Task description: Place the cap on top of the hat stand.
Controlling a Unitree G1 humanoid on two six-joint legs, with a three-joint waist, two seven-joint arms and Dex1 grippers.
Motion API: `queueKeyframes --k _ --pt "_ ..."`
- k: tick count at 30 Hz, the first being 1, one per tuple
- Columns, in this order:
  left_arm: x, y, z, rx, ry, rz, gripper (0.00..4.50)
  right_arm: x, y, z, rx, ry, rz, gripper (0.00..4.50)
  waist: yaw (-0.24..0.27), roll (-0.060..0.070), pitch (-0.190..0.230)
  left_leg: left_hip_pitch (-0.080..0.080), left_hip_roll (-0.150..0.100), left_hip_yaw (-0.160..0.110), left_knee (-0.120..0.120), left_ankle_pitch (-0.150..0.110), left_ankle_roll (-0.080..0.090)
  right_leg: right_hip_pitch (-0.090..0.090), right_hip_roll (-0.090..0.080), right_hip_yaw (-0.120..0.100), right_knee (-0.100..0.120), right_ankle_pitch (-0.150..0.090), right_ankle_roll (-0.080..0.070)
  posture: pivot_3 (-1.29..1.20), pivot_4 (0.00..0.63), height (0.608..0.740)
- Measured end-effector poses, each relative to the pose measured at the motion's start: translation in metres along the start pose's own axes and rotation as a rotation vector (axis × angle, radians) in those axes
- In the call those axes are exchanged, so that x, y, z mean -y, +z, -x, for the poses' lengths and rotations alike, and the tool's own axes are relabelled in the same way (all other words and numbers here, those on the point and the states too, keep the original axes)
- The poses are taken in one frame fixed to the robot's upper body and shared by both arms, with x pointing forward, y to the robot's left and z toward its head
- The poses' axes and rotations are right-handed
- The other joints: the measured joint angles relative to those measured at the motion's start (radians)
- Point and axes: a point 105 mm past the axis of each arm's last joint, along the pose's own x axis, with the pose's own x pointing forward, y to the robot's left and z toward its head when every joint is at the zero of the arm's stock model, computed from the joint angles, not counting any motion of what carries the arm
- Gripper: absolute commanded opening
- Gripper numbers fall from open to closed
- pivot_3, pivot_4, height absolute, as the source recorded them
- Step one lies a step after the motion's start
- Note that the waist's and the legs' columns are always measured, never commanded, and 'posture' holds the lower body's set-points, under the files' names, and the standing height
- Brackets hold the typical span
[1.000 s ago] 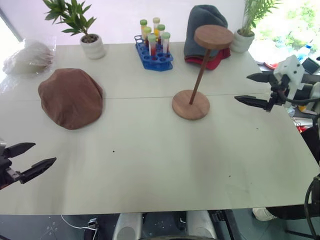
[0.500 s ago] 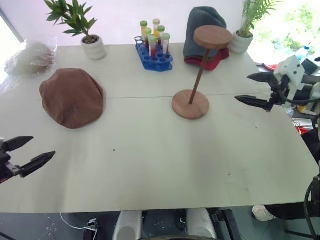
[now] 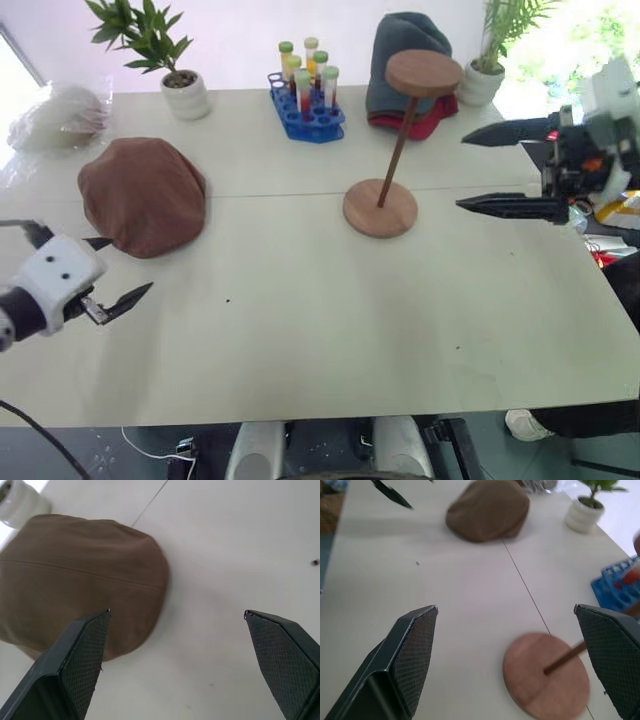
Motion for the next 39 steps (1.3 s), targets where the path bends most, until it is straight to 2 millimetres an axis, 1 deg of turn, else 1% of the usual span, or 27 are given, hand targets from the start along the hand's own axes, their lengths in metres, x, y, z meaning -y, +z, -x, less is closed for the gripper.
queueKeyframes --k 4,8,10,12,14,18,21,29,33,36,39 --pt "-0.013 -0.001 -0.019 -0.024 0.135 -0.118 4.50 -0.017 0.022 -0.003 0.061 0.058 -0.013 4.48 0.003 0.000 0.000 0.000 0.000 0.001 0.000 0.000 0.000 0.000 -0.001 0.001 0.000 0.001 0.001 0.00 0.150 0.728" --pt "-0.016 -0.008 -0.034 -0.065 0.210 -0.193 4.50 -0.022 0.031 -0.003 0.077 0.053 -0.009 4.48 0.000 -0.001 0.000 0.000 0.000 0.006 -0.001 0.001 0.002 -0.002 -0.001 0.005 0.000 0.005 0.003 0.00 0.150 0.728" --pt "-0.012 -0.008 -0.043 -0.060 0.218 -0.201 4.50 -0.024 0.032 -0.004 0.077 0.052 -0.009 4.48 0.000 -0.001 0.000 0.001 0.000 0.009 -0.001 0.001 0.003 -0.002 -0.001 0.008 0.000 0.006 0.004 0.00 0.150 0.728" --pt "-0.001 -0.006 -0.053 -0.044 0.198 -0.201 4.50 -0.025 0.031 -0.005 0.076 0.052 -0.012 4.48 0.001 -0.001 0.000 0.001 0.000 0.010 0.000 0.002 0.003 -0.002 -0.001 0.008 0.000 0.007 0.005 0.00 0.150 0.728" --pt "0.010 -0.010 -0.061 -0.069 0.162 -0.233 4.50 -0.026 0.032 -0.006 0.076 0.047 -0.009 4.48 0.000 -0.001 0.000 0.001 0.000 0.012 0.000 0.002 0.003 -0.003 -0.001 0.011 0.000 0.007 0.006 0.00 0.150 0.728" --pt "0.020 -0.018 -0.072 -0.095 0.163 -0.242 4.50 -0.026 0.032 -0.006 0.076 0.038 -0.006 4.48 0.001 -0.001 0.000 0.001 0.000 0.013 0.001 0.001 0.003 -0.003 -0.001 0.012 0.000 0.008 0.007 0.00 0.150 0.728" --pt "0.023 -0.025 -0.083 -0.129 0.187 -0.268 4.50 -0.027 0.033 -0.007 0.083 0.043 -0.006 4.48 0.002 -0.002 0.000 0.002 0.000 0.013 0.001 0.002 0.003 -0.003 -0.001 0.012 0.000 0.008 0.007 0.00 0.150 0.728" --pt "0.017 -0.021 -0.108 -0.154 0.300 -0.361 4.50 -0.026 0.036 -0.008 0.101 0.031 -0.009 4.48 0.005 -0.002 -0.001 0.002 0.000 0.013 0.002 0.002 0.004 -0.002 -0.001 0.013 0.001 0.009 0.008 0.00 0.150 0.728" --pt "0.018 -0.018 -0.118 -0.178 0.308 -0.440 4.50 -0.024 0.035 -0.009 0.101 0.024 -0.012 4.48 0.013 0.002 -0.004 0.005 0.000 0.013 0.002 0.003 0.005 -0.001 -0.001 0.013 0.001 0.010 0.007 0.00 0.150 0.728" --pt "0.011 -0.017 -0.128 -0.207 0.355 -0.476 4.50 -0.024 0.036 -0.010 0.103 0.022 -0.011 4.48 0.024 0.002 -0.004 0.005 0.001 0.013 0.002 0.002 0.004 -0.001 0.000 0.013 0.001 0.010 0.006 0.00 0.150 0.728" --pt "0.003 -0.019 -0.135 -0.246 0.410 -0.528 4.50 -0.023 0.037 -0.011 0.108 0.018 -0.010 4.48 0.025 0.001 -0.004 0.005 0.002 0.014 0.002 0.002 0.004 -0.001 0.000 0.013 0.001 0.011 0.007 0.00 0.150 0.728"
